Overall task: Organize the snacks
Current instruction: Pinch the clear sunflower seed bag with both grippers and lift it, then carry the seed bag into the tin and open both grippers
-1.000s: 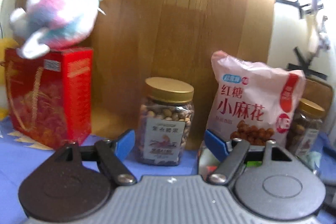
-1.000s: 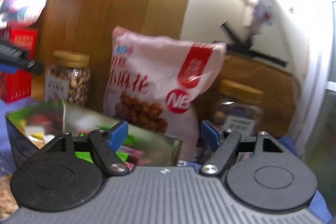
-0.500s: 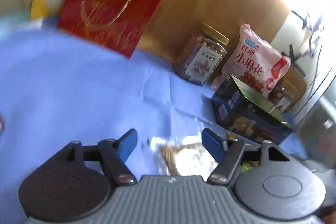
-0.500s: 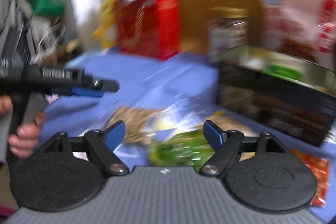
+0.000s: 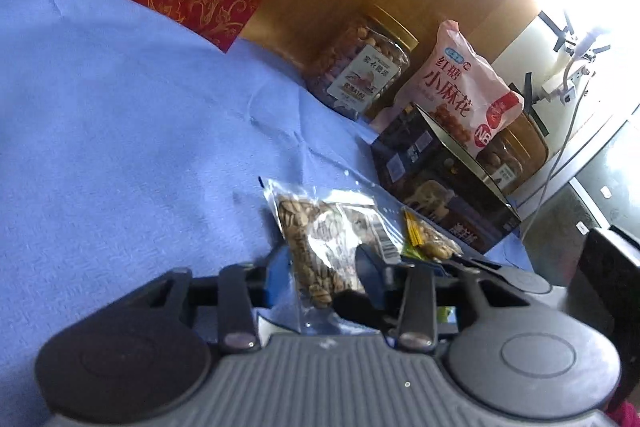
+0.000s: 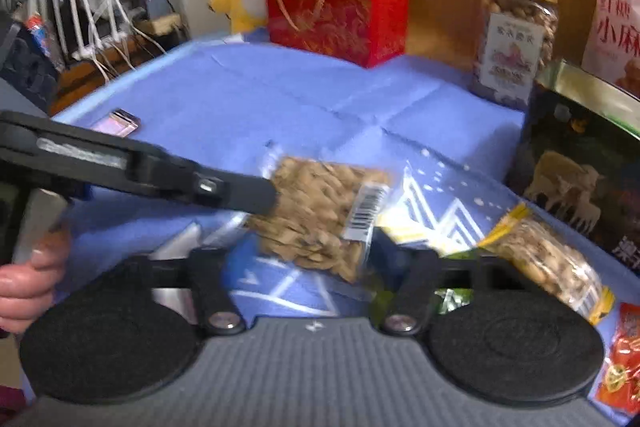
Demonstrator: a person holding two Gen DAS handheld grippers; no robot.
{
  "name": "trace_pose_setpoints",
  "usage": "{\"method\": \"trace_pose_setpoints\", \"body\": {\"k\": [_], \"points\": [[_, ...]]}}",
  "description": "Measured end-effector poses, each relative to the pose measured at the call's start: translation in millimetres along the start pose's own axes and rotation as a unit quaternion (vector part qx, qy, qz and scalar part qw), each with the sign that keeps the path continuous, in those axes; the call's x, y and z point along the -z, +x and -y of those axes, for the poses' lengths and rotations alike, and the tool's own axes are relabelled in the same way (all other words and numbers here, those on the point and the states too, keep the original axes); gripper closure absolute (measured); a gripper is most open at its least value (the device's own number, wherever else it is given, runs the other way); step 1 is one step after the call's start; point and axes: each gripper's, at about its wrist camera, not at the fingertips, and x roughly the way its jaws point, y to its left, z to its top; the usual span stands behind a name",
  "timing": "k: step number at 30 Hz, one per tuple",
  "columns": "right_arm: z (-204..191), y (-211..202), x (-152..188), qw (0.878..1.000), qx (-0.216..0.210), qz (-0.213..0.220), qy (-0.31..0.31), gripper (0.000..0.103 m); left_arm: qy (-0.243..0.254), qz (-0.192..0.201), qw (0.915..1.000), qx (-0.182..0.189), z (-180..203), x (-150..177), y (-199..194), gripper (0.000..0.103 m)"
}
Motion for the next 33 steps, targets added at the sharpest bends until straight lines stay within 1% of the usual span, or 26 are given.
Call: {"method": "trace_pose_setpoints", "body": {"k": [2,5,9,12,17,20,22,25,29,33], "points": [[-5.1,-4.8,1.7,1.000,0.007,0.007,-0.005,0.053,0.002,0.003,1.0000,-0.003,0.5,2.4,-5.1,0.074],[-15.7,-19.3,11.2,0.999,0.018,0.028,-0.021,0.056,-0.003,0.007,0.9999,0.013,0.6,6.1,-14.8,0.078],[-18.9,-45.5,24.3,0.997,0.039,0.063,-0.034,0.056,0.000,0.013,0.9987,0.049,12.5,12.7,-23.1,0.078],[-13.3,-61.8,32.8,0.993,0.069,0.085,-0.042,0.056,0.016,0.007,0.9975,0.069,32.1,11.2,-15.4,0.078],[7.1,-79.7,48.4,0.989,0.116,0.084,-0.026,0.056,0.058,-0.031,0.9946,0.080,67.8,17.6,15.8,0.078],[18.2,-95.2,62.1,0.986,0.140,0.087,-0.006,0.057,0.084,-0.059,0.9904,0.092,90.0,24.2,36.0,0.078],[27.1,-103.7,70.7,0.985,0.148,0.090,0.013,0.057,0.104,-0.078,0.9869,0.095,103.3,28.3,49.1,0.078],[38.3,-115.3,77.9,0.983,0.144,0.106,0.045,0.057,0.119,-0.099,0.9830,0.098,120.8,29.4,66.1,0.078],[43.3,-128.9,69.6,0.971,0.185,0.150,0.019,0.058,0.138,-0.078,0.9806,0.115,149.6,5.9,74.0,0.077],[70.3,-128.3,41.2,0.959,0.206,0.193,0.010,0.058,0.170,-0.035,0.9790,0.108,179.4,-28.5,86.0,0.077]]}}
